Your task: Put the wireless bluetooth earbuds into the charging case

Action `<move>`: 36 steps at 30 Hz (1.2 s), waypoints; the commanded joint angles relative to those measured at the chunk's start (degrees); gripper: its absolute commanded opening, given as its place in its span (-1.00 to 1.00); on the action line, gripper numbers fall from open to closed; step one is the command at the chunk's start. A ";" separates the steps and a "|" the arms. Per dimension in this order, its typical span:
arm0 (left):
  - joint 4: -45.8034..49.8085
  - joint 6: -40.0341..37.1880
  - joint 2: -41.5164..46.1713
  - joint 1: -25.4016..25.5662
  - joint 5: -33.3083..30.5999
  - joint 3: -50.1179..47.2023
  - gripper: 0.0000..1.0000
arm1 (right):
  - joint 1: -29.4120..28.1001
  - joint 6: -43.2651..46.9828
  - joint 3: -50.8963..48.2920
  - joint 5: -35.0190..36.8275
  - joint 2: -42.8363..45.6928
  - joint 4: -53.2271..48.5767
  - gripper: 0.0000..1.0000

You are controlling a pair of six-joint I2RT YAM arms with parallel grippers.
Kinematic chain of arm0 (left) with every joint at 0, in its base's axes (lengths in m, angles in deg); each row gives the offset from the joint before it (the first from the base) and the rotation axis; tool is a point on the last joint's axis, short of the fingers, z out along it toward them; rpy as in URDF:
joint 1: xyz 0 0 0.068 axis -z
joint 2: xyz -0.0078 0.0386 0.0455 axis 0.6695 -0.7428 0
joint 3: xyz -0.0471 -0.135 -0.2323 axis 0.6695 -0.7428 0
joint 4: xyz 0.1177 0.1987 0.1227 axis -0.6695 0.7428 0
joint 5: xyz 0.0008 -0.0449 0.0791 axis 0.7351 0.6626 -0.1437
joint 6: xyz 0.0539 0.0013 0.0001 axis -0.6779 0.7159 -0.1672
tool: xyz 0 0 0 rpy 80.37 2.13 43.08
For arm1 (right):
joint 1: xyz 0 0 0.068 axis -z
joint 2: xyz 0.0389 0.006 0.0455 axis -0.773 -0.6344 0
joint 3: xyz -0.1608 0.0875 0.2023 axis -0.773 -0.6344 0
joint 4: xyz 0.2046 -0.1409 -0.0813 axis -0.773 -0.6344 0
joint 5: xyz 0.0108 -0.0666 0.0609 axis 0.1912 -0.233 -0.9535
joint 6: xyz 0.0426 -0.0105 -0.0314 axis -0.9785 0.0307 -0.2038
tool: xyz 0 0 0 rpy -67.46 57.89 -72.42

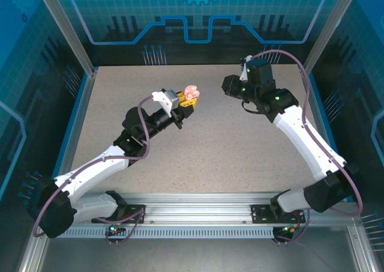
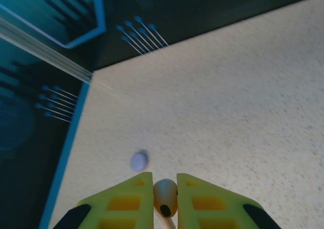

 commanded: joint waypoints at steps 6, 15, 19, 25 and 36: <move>-2.23 0.56 -1.91 0.32 1.43 3.04 -1.00 | 0.43 3.55 0.73 -6.58 5.86 9.05 -0.69; -0.83 -0.07 -3.00 0.31 1.86 5.04 -1.00 | -0.27 2.88 -0.62 -12.15 8.78 18.67 -0.69; -1.26 0.12 -4.28 0.38 2.47 6.40 -1.00 | -1.18 2.67 -1.64 -14.17 9.83 22.42 -0.69; -2.49 0.81 -6.22 0.32 3.41 8.55 -1.00 | -3.03 3.99 -5.16 -16.25 12.38 28.34 -0.69; -5.28 3.08 -7.31 0.31 4.33 9.89 -1.00 | -5.10 5.14 -10.33 -18.28 14.34 33.40 -0.69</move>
